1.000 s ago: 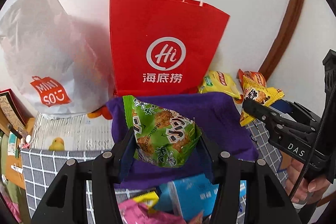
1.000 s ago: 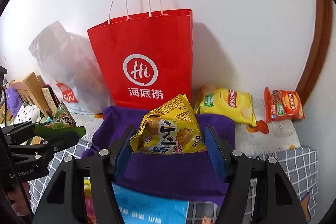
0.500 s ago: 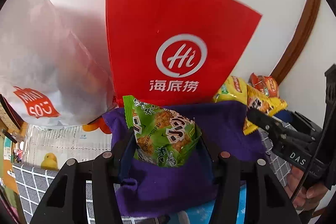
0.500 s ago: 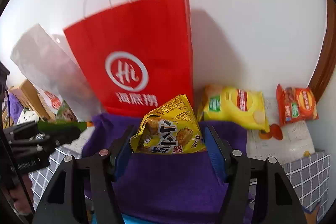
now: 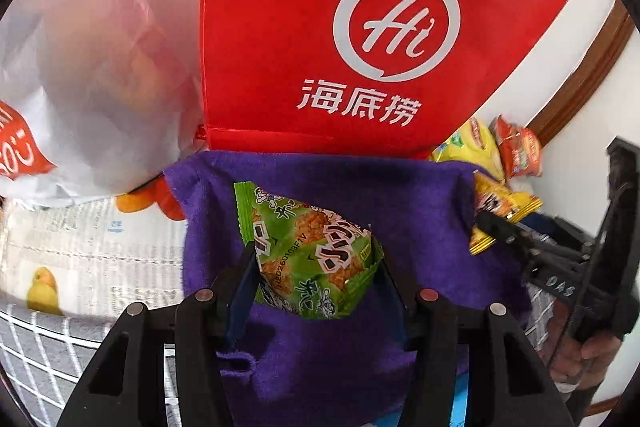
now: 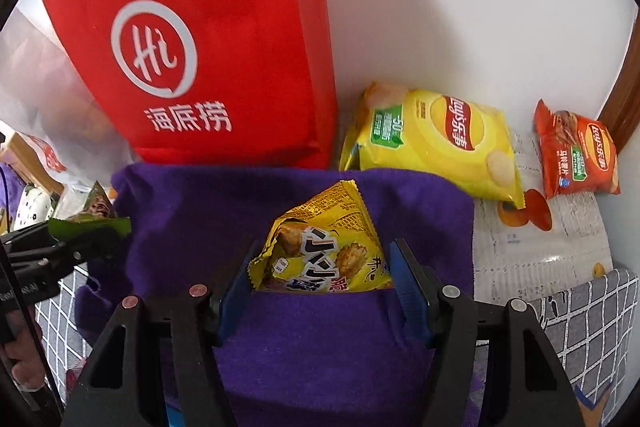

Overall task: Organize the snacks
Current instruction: 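Carry both held bags up and over onto the purple towel, then open both tools to drop the bags onto the purple towel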

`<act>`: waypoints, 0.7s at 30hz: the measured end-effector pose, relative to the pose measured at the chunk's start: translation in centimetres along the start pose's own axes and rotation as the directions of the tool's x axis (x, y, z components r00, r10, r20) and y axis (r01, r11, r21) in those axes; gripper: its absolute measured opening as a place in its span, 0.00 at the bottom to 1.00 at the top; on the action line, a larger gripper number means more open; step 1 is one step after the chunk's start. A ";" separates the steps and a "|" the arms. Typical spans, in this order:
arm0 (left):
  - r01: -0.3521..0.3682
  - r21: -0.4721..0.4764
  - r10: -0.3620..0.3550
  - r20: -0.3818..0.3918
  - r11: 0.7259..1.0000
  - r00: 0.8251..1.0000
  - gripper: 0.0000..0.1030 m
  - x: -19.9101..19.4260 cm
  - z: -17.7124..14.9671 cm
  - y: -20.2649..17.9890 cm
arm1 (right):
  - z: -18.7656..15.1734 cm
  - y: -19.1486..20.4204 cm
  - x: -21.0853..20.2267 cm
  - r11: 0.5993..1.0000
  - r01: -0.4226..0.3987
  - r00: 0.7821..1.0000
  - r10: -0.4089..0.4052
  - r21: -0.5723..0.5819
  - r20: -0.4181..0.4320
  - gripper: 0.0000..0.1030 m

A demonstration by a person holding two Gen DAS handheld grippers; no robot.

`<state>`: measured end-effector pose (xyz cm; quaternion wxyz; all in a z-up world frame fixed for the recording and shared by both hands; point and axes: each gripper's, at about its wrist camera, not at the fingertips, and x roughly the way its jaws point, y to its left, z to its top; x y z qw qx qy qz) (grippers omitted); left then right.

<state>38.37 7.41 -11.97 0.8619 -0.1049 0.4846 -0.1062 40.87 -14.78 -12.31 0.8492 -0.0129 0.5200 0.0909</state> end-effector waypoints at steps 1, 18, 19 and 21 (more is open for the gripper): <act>0.014 0.000 -0.014 -0.007 1.000 1.000 0.51 0.2 -0.1 -0.1 | 0.0 0.0 0.2 1.000 -0.001 1.000 0.001 -0.001 -0.003 0.63; -0.055 0.042 0.059 -0.083 0.998 0.995 0.54 3.1 -0.6 -1.6 | -0.7 1.0 3.3 0.999 0.021 0.994 -0.024 -0.026 -0.106 0.65; -0.056 0.046 0.060 -0.084 0.997 0.995 0.54 3.2 -0.6 -1.8 | -0.6 1.0 3.4 0.999 0.021 0.994 -0.023 -0.027 -0.106 0.65; -0.058 0.054 0.062 -0.088 0.997 0.994 0.54 3.3 -0.7 -2.0 | -0.5 1.1 3.3 0.999 0.015 0.995 -0.018 -0.029 -0.102 0.66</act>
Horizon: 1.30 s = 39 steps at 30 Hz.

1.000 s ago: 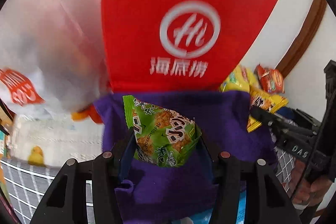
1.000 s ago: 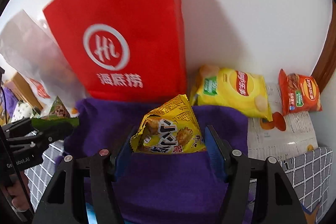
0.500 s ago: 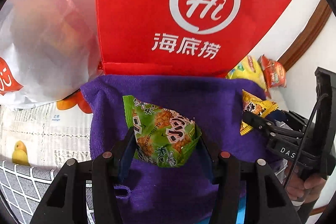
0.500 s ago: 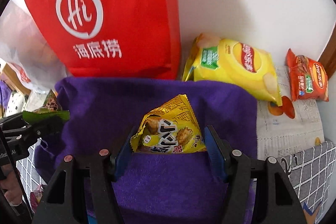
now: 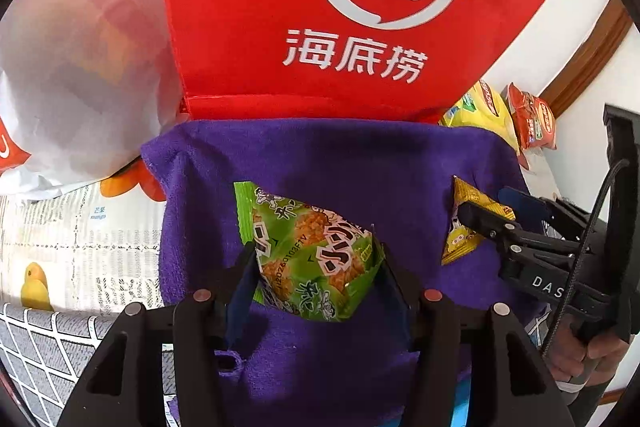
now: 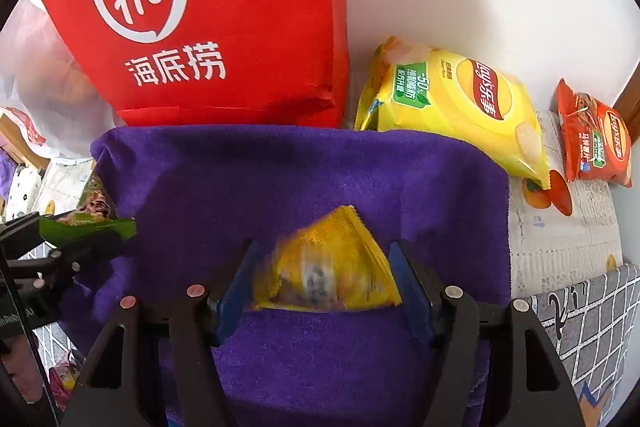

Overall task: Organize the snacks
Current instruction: 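Open both tools to drop the bags onto the purple towel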

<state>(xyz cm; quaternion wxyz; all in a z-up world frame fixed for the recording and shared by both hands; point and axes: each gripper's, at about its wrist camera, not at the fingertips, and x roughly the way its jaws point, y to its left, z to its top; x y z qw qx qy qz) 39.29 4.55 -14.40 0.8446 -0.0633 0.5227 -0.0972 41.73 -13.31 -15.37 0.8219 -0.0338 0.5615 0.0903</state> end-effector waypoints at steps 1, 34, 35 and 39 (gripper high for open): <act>0.003 0.002 -0.003 -0.002 1.000 1.000 0.54 0.0 0.0 -0.1 | 0.0 0.1 -0.1 1.000 -0.002 1.000 0.002 -0.002 0.002 0.68; 0.036 0.065 -0.046 0.163 0.997 0.986 0.82 -8.4 -0.3 -2.1 | -1.0 1.9 -10.9 0.998 0.059 0.971 -0.056 -0.004 0.232 0.78; 0.030 0.073 -0.042 0.168 0.997 0.985 0.80 -8.9 -0.3 -2.3 | -1.5 1.9 -11.7 0.998 0.060 0.969 -0.057 -0.005 0.239 0.78; 0.028 0.099 -0.053 0.254 0.995 0.966 0.80 -12.6 -1.1 -2.9 | -3.2 1.7 -14.7 0.997 0.083 0.965 -0.081 0.003 0.250 0.78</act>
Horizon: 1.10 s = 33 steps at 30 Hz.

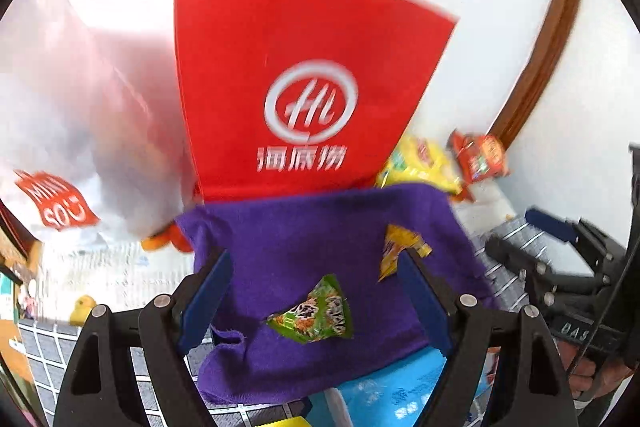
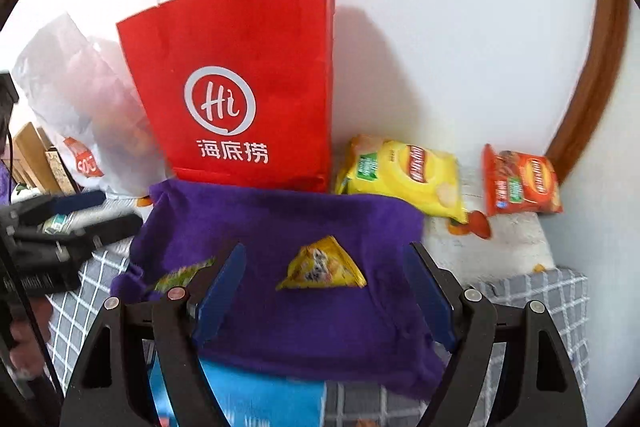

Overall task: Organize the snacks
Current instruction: 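Open both tools to drop the bags onto the purple towel, then grasp the panda-print pink bag with the right tool while the left tool grasps the pink wrapper bag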

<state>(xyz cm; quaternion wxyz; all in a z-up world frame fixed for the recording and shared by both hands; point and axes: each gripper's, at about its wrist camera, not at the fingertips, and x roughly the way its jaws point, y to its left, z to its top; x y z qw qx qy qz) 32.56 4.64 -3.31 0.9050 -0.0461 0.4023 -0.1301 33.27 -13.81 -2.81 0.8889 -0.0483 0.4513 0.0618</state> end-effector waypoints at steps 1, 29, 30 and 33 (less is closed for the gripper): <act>0.001 -0.001 -0.001 0.008 1.000 1.000 0.80 -0.5 0.0 -0.1 | -0.3 -0.1 -0.8 1.000 -0.005 1.000 0.005 0.001 0.001 0.78; -0.018 -0.093 0.013 -0.057 0.996 0.998 0.80 -5.3 -8.2 -1.2 | -15.0 -5.9 -1.8 0.999 0.012 0.991 -0.008 0.032 -0.134 0.77; -0.021 -0.105 0.015 -0.058 0.994 0.998 0.80 -5.3 -8.7 -0.9 | -15.3 -5.9 -1.4 1.000 0.009 0.990 -0.005 0.030 -0.141 0.77; -0.033 -0.123 0.024 -0.077 0.992 0.997 0.80 -5.2 -9.6 -0.5 | -16.0 -6.1 -0.2 1.000 -0.011 0.989 0.014 0.022 -0.145 0.78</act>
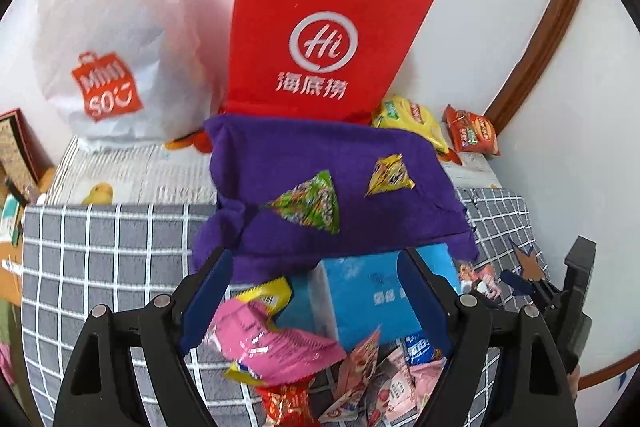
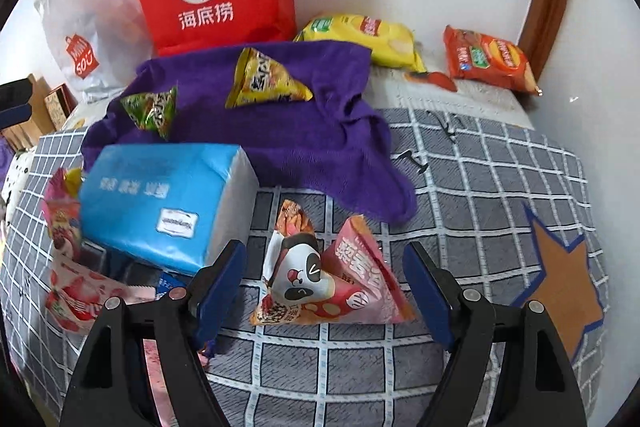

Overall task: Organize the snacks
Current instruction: 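Grasp the panda-print pink bag with the right tool while the left tool grasps the pink wrapper bag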

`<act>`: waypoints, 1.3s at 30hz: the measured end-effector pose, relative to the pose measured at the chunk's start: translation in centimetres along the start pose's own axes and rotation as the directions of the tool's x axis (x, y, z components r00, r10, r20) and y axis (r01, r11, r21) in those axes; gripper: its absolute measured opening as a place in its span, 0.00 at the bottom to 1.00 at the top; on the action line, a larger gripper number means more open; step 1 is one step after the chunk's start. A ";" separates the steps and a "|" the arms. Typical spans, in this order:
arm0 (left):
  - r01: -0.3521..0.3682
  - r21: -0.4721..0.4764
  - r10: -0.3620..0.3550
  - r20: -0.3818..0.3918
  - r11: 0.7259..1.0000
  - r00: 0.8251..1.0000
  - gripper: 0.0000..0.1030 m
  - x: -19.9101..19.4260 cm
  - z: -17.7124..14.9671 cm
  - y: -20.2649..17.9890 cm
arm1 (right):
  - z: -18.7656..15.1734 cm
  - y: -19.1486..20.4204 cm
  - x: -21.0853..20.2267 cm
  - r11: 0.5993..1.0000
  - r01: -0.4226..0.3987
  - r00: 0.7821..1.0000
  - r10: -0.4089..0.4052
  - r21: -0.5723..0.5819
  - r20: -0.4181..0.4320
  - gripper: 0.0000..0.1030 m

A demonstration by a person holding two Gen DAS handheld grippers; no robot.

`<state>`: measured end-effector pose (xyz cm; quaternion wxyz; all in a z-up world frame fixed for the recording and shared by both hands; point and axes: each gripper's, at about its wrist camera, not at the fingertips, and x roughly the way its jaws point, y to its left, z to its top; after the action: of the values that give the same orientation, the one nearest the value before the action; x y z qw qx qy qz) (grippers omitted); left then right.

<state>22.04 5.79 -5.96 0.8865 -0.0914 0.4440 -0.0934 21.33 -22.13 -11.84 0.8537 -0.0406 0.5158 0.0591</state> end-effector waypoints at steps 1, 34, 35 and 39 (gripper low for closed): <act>-0.006 0.000 0.006 -0.003 1.000 1.000 0.80 0.0 -0.3 0.1 | -0.1 0.0 0.4 1.000 0.002 1.000 -0.002 0.000 -0.003 0.78; -0.055 -0.173 0.031 -0.138 0.983 0.990 0.80 4.6 -5.7 4.6 | -4.8 0.3 -5.7 0.997 -0.048 0.997 0.044 0.059 0.068 0.61; -0.055 -0.182 0.027 -0.151 0.982 0.988 0.80 5.2 -5.7 4.8 | -4.9 0.4 -5.6 0.997 -0.051 0.997 0.047 0.060 0.065 0.61; -0.052 -0.180 0.025 -0.150 0.982 0.988 0.78 6.3 -5.8 5.0 | -4.7 0.6 -5.6 0.997 -0.050 0.997 0.047 0.051 0.055 0.61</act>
<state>21.48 8.60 -15.49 0.8407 -0.1568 0.5165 -0.0416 14.54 -22.48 -9.09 0.8664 -0.0039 0.4948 0.0673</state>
